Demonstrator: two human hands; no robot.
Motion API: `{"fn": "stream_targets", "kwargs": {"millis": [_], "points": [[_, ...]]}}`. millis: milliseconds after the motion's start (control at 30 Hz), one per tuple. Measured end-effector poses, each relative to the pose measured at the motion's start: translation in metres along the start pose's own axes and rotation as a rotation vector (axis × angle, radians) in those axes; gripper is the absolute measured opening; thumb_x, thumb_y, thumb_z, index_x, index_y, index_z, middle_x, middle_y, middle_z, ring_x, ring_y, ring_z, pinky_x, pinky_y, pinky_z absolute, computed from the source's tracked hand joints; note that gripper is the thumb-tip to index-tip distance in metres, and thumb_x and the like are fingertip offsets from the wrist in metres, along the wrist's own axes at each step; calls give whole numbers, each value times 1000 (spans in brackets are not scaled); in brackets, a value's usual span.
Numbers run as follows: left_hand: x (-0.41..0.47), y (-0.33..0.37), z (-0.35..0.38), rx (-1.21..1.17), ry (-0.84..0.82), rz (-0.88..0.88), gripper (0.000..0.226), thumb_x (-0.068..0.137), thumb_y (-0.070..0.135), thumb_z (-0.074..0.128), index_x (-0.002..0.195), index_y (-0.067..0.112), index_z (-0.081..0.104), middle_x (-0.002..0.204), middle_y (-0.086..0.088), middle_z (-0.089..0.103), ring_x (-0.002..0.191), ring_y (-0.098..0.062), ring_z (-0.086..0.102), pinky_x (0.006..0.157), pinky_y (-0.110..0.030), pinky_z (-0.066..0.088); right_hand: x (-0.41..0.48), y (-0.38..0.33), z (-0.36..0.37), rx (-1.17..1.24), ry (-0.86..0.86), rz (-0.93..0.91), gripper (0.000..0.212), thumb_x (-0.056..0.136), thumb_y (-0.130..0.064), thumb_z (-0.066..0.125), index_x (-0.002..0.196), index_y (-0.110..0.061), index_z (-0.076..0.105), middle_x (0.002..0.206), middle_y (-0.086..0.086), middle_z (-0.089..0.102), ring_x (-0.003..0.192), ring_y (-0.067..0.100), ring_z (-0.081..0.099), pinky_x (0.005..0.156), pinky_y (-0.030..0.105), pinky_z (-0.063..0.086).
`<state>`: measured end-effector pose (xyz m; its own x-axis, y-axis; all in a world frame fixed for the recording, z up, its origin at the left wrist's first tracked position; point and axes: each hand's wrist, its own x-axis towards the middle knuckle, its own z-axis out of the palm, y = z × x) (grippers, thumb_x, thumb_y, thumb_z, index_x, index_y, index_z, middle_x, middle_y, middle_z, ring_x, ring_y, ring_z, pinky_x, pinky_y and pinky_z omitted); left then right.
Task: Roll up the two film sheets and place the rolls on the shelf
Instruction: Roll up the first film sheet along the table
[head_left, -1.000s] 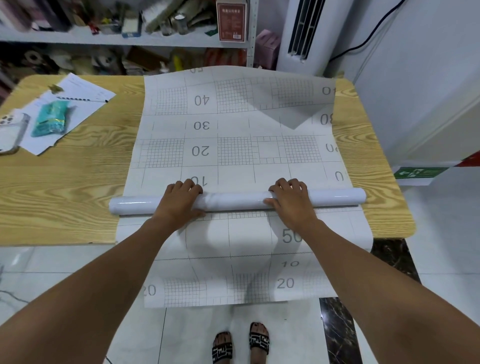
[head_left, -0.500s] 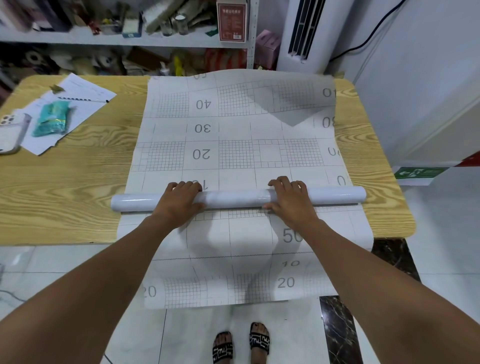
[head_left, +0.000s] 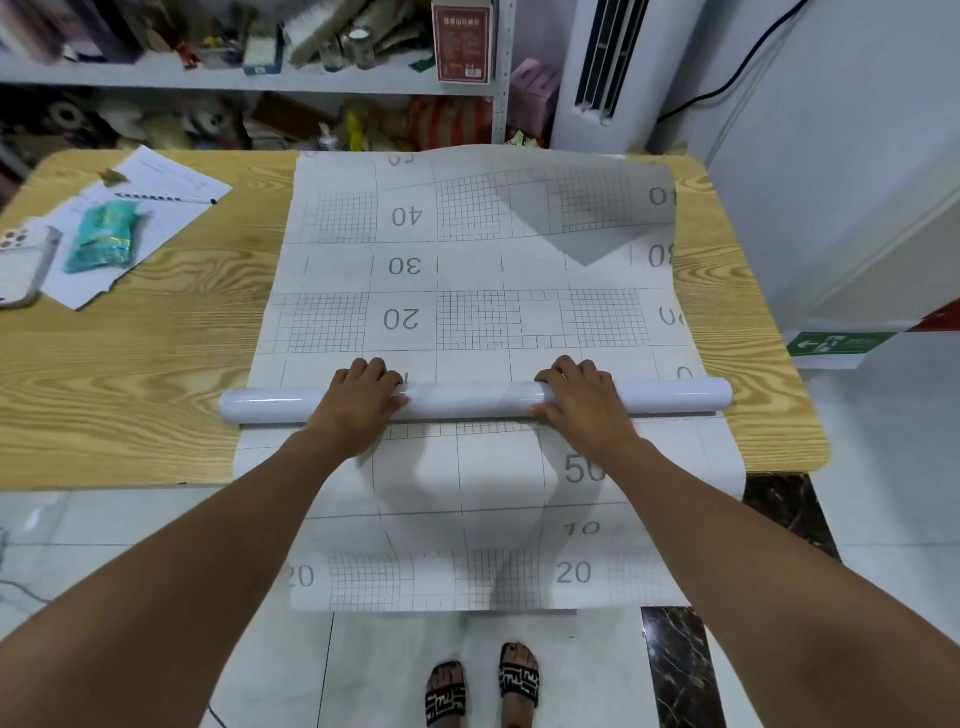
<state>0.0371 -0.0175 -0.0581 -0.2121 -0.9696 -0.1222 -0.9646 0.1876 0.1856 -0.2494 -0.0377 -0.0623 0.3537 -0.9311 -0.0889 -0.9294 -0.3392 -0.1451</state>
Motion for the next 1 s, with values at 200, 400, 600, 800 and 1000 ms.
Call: {"fn": "stream_targets", "kwargs": {"millis": [200,400,600,800,1000], "points": [[-4,2,-3,-54,13,-10,47,90,37,52,125,6,46,123,-15,47,108,-32,44,89,-42,37,-2,-1,0,-14,-48,0,42,95,-43,41,128,-19,46,126,1,50,109,24,45,88,36,34],[-10,2,-7,-59,-17,4,61,71,30,77,118,2,50,115,-19,45,99,-31,45,81,-45,48,-4,-2,-2,72,-51,34,39,95,-43,43,121,-15,49,120,2,57,106,24,48,90,39,36],[-9,3,-8,-72,-37,10,48,80,33,68,116,5,51,110,-12,48,99,-25,42,79,-36,45,-3,-2,0,-37,10,-11,34,96,-37,43,116,-12,57,118,5,56,106,27,47,85,37,36],[-8,-1,-9,-7,-45,4,46,87,41,56,121,10,51,112,-11,50,101,-26,44,84,-37,40,-6,0,-5,-109,13,-52,50,88,-49,52,122,-12,56,121,7,53,106,31,45,86,40,36],[-5,2,-10,90,-80,-13,50,92,42,44,135,18,35,124,-8,51,112,-27,45,91,-39,38,-7,1,-4,-4,1,-30,63,76,-53,66,122,-13,50,118,5,54,106,27,45,86,36,36]]}}
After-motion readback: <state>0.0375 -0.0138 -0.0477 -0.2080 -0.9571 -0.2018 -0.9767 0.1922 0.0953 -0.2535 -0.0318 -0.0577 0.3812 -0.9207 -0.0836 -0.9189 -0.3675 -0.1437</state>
